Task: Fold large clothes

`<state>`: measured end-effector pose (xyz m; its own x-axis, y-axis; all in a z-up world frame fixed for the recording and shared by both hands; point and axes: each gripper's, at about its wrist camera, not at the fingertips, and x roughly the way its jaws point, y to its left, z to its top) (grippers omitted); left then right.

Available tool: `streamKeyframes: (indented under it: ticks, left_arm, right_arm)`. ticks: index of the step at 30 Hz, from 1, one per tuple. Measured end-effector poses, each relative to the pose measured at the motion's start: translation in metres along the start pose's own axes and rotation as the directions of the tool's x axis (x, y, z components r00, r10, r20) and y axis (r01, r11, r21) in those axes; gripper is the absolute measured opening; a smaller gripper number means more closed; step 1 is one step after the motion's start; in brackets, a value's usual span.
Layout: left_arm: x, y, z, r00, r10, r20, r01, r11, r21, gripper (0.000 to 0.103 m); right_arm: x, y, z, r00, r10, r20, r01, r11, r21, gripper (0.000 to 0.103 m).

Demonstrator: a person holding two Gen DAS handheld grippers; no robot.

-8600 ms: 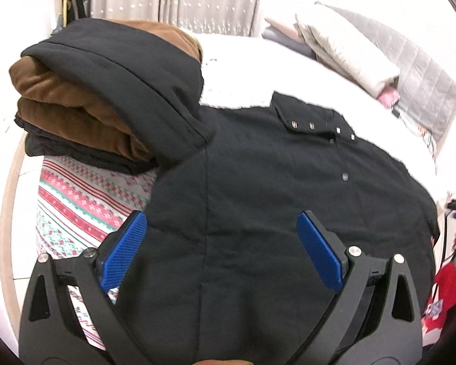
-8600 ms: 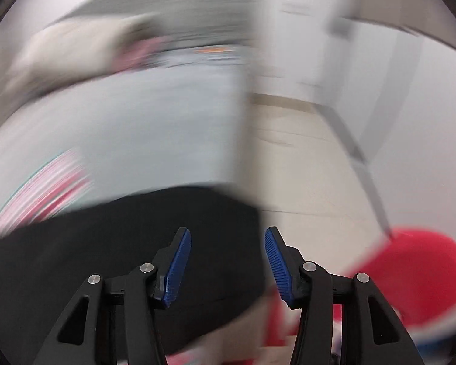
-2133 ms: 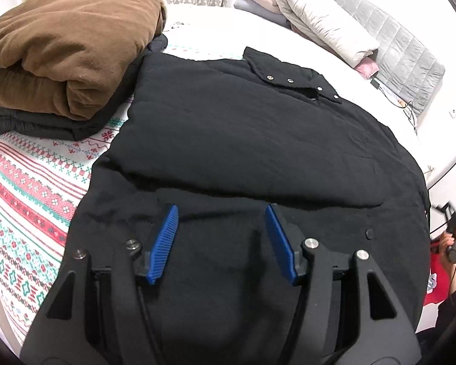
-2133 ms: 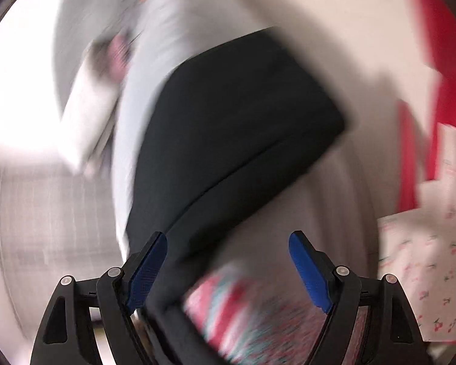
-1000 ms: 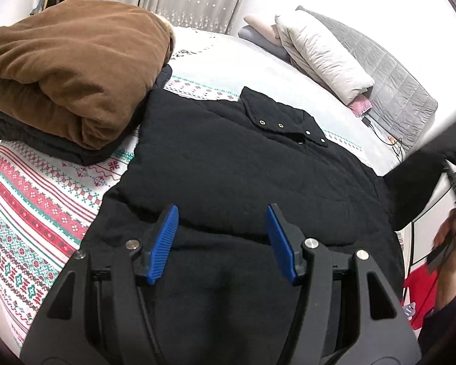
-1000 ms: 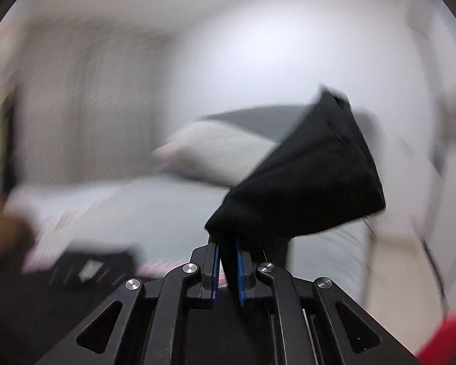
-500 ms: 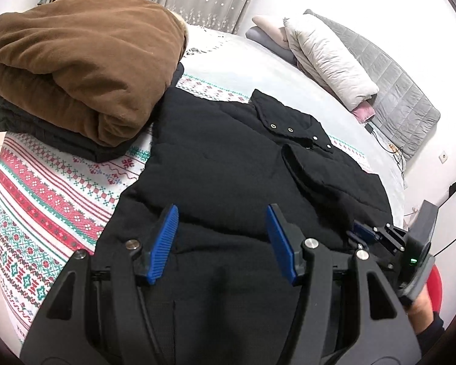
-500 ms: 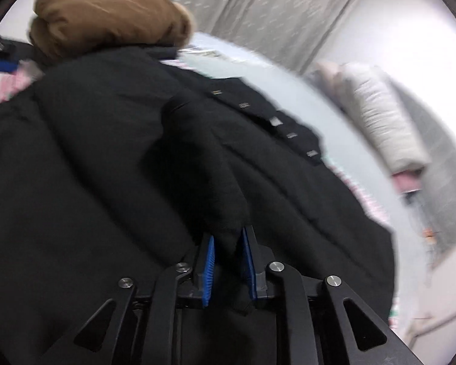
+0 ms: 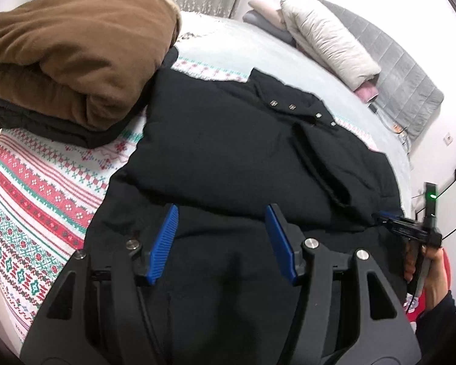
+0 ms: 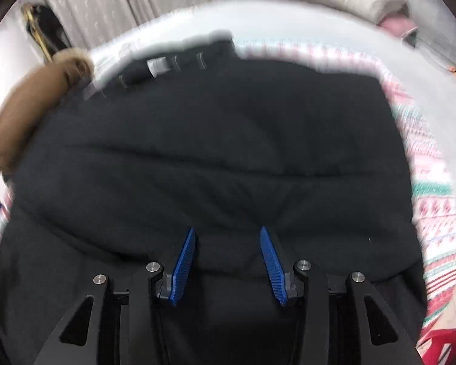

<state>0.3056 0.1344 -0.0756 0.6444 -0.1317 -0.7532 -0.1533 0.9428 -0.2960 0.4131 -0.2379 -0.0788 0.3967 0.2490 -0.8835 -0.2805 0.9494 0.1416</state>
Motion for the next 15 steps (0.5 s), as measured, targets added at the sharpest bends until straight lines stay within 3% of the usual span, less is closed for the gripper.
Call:
streamKeyframes:
  ticks: [2,6,11,15]
  left_arm:
    - [0.004,0.007,-0.002,1.000,0.013,-0.018,-0.013,1.000,-0.011,0.061]
    - [0.004,0.021,-0.007,0.998,-0.005,-0.056,0.002,0.998,-0.056,0.061]
    - [-0.010,0.027,-0.018,0.998,0.004,-0.065,-0.007,0.999,-0.044,0.061]
    - [-0.016,0.021,-0.032,0.996,0.002,-0.084,-0.003,1.000,-0.013,0.061]
  right_arm:
    - [-0.005,0.004,0.001,1.000,-0.020,-0.006,0.020,0.997,-0.079,0.045]
    - [-0.019,0.009,-0.016,0.998,-0.030,-0.059,0.022,0.992,-0.121,0.046]
    - [-0.021,-0.014,-0.035,0.997,-0.011,-0.072,0.006,0.998,-0.069,0.045]
    - [-0.026,-0.013,-0.072,0.998,-0.027,-0.061,0.024,0.998,-0.058,0.046]
